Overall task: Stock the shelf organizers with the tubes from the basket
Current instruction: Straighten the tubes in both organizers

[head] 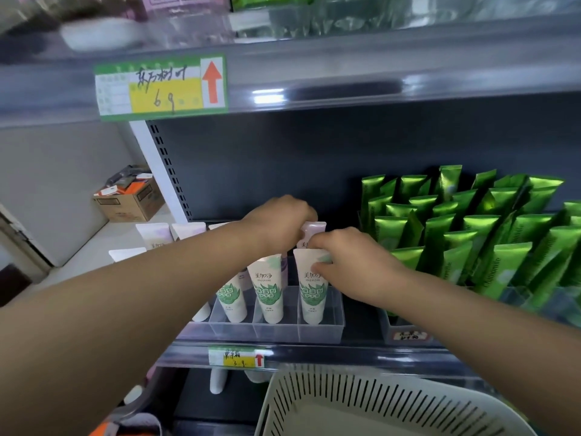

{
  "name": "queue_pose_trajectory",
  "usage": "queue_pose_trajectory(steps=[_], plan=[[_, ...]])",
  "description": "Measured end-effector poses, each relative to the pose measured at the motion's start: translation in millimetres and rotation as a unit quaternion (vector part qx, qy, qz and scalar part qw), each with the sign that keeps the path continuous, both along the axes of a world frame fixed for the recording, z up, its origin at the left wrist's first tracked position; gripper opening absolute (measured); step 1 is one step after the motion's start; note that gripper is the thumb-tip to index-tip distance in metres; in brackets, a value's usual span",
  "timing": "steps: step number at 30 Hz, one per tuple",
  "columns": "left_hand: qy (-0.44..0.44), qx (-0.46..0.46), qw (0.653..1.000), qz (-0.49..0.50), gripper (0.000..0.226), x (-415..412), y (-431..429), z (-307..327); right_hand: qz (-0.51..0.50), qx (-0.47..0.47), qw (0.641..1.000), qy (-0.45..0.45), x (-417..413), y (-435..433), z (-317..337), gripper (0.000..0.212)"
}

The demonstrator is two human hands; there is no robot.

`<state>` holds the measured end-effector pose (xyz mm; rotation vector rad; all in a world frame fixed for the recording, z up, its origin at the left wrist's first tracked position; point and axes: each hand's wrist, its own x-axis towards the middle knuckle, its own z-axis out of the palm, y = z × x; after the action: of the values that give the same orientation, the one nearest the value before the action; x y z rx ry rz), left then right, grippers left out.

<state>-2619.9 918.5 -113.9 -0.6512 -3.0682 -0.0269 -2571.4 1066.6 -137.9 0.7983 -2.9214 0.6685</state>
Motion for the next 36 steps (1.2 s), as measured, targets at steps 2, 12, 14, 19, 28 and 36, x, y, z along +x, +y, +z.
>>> queue_pose_trajectory(steps=[2, 12, 14, 19, 28, 36], plan=[[-0.004, 0.001, 1.0, 0.003, 0.01, 0.3, 0.5, 0.5, -0.005, -0.006, 1.0, 0.0, -1.0, -3.0, -0.3, 0.017], [-0.015, -0.005, 1.0, 0.014, 0.011, 2.9, 5.4, 5.1, -0.003, -0.007, 1.0, 0.014, 1.9, -2.6, -2.6, 0.021], [-0.021, -0.012, 1.0, 0.015, 0.012, 3.5, 7.0, 6.7, 0.003, -0.006, 1.0, 0.011, 4.1, -2.5, -2.1, 0.021], [-0.02, -0.012, 0.999, 0.03, 0.03, 2.2, 9.4, 11.6, 0.019, -0.044, 0.998, 0.037, 10.4, 7.8, 7.4, 0.025], [0.066, 0.051, 0.996, -0.023, 0.047, 20.0, 50.4, 29.0, -0.03, -0.069, 0.995, 0.065, 16.3, 71.2, 45.1, 0.037], [0.052, 0.061, 0.995, -0.064, 0.039, 42.6, 96.0, 19.4, -0.069, 0.004, 0.998, 0.009, 18.6, 138.2, 48.5, 0.038]])
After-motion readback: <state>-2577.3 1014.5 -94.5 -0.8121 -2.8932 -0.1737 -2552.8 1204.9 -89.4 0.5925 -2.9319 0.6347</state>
